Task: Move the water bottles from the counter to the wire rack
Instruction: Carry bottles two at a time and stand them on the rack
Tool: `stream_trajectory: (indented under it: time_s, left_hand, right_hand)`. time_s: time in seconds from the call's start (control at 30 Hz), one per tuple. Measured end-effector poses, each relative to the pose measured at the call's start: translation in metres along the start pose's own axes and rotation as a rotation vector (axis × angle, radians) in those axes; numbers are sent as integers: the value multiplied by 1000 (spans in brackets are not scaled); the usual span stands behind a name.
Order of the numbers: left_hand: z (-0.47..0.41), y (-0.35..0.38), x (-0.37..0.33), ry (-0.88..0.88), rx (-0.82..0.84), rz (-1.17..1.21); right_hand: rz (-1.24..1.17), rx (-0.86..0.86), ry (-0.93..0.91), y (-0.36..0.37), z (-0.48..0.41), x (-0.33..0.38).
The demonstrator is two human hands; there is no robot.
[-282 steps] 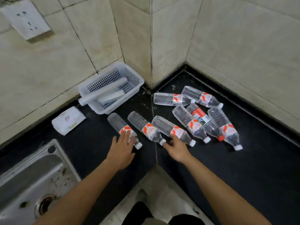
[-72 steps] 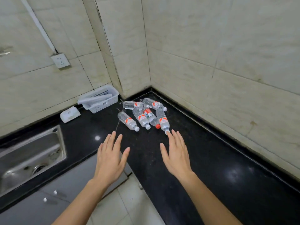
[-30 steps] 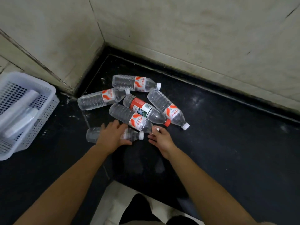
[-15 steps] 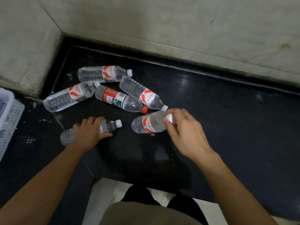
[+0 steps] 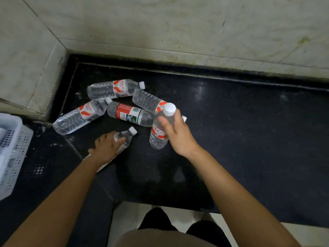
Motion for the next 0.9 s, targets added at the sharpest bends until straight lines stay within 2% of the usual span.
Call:
stream_trajectory:
  time_s: [0.07, 0.23, 0.43, 0.53, 0.6, 0.73, 0.9]
  left_hand:
    - [-1, 1, -3, 16, 8, -28]
    - [4, 1, -22, 224, -25, -198]
    - [13, -6, -23, 196, -12, -52]
    - [33, -1, -33, 197, -65, -22]
    - [55, 11, -51, 214, -64, 105]
    - [119, 32, -146, 300, 20, 539]
    - [253, 58, -327, 471, 173, 890]
  right_hand:
    - [-42, -50, 8, -1, 7, -4]
    - [-130, -152, -7, 0, 32, -12]
    - [-131, -219, -8, -7, 68, -23]
    - [-215, -325, 54, -46, 92, -36]
    - [-279, -436, 87, -88, 110, -48]
    - [-364, -653, 91, -195, 160, -67]
    - [-471, -868, 40, -342, 245, -86]
Point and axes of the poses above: each hand's wrist, its own z-axis away from the middle knuckle, its own y-axis out of the palm, x = y × z, the point moved 9 cm from there along -z, towards the middle knuckle, and after that the axes turned 12 degrees about -x, right-handed, at the moved point
